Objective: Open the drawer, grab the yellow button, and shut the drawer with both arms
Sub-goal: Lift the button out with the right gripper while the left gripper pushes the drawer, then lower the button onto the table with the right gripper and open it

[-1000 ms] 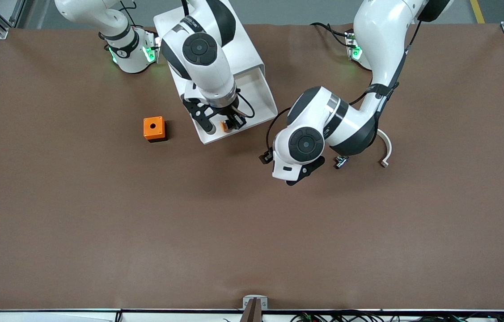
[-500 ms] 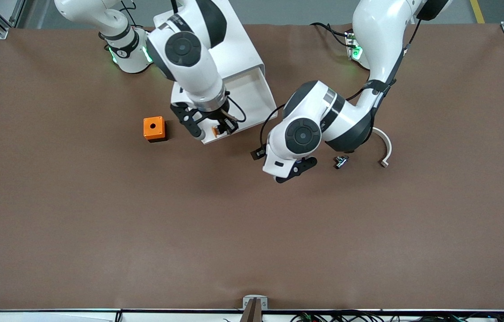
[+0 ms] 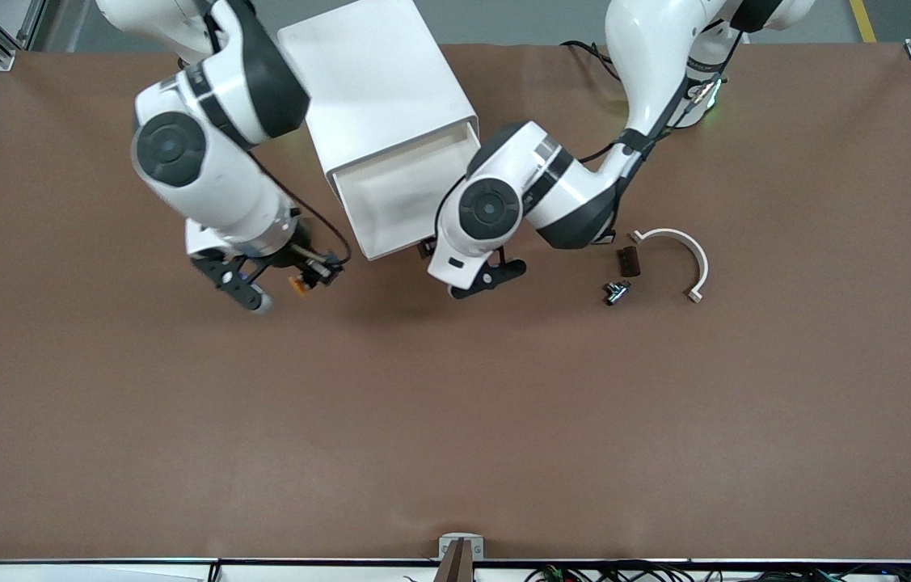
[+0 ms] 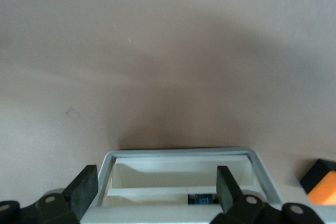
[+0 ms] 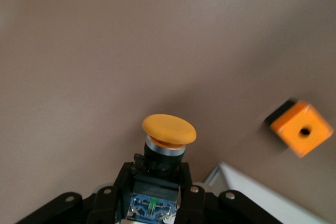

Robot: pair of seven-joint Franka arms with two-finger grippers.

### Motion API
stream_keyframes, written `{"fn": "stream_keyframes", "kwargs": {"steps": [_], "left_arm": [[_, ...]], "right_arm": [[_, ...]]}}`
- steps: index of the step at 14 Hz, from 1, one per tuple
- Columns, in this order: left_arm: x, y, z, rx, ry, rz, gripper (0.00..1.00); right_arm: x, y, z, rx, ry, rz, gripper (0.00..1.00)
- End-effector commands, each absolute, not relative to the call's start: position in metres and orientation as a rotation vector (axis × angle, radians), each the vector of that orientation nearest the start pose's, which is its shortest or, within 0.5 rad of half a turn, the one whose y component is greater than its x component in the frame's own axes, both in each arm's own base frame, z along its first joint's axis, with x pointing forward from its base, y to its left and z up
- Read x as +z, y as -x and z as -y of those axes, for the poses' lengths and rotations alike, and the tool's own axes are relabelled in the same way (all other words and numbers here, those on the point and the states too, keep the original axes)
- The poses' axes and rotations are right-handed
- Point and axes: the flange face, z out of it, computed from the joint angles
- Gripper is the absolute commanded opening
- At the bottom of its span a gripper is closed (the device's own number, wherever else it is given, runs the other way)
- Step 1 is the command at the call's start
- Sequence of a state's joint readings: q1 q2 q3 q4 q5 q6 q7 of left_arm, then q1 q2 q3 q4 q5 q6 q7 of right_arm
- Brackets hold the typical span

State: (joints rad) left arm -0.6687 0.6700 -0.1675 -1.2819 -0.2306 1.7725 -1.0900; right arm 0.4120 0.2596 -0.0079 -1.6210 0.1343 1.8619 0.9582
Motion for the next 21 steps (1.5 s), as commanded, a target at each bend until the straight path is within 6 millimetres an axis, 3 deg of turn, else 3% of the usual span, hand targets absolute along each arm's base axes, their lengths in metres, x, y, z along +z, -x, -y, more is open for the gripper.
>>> {"fn": "stream_keyframes", "kwargs": {"steps": [1,3,4,7,11,12,13,16,18,21], "left_arm": [[0.348,-0.457,0.537,0.564,3.046,0.503,1.0],[0.354,-0.449,0.535,0.579,3.022,0.487,1.0],[0.355,-0.438,0.543,0.59,3.022,0.463,1.0],[0.349,-0.414,0.563,0.613,3.015,0.429,1.0],[0.337,-0.395,0.588,0.613,3.061,0.397,1.0],[0.33,-0.376,0.601,0.622,3.056,0.358,1.0],[0.322,-0.365,0.603,0.627,3.03,0.338,1.0],[0.323,-0.362,0.601,0.617,3.018,0.344,1.0],[0.343,-0.381,0.59,0.567,3.046,0.38,1.0],[0.368,-0.458,0.532,0.399,3.055,0.526,1.0]], "right_arm": [[0.472,-0.604,-0.196,0.152,2.956,-0.728,0.0],[0.464,-0.618,-0.149,0.151,2.976,-0.623,0.0],[0.454,-0.624,-0.126,0.165,2.989,-0.558,0.0],[0.405,-0.646,-0.053,0.21,3.011,-0.378,0.0],[0.343,-0.664,0.012,0.192,3.017,-0.189,0.0],[0.326,-0.668,0.027,0.176,3.018,-0.15,0.0],[0.308,-0.671,0.039,0.164,3.018,-0.116,0.0],[0.261,-0.674,0.066,0.159,3.013,0.026,0.0],[0.243,-0.677,0.07,0.127,3.015,0.157,0.01],[0.218,-0.679,0.076,0.109,3.023,0.189,0.01]]}}
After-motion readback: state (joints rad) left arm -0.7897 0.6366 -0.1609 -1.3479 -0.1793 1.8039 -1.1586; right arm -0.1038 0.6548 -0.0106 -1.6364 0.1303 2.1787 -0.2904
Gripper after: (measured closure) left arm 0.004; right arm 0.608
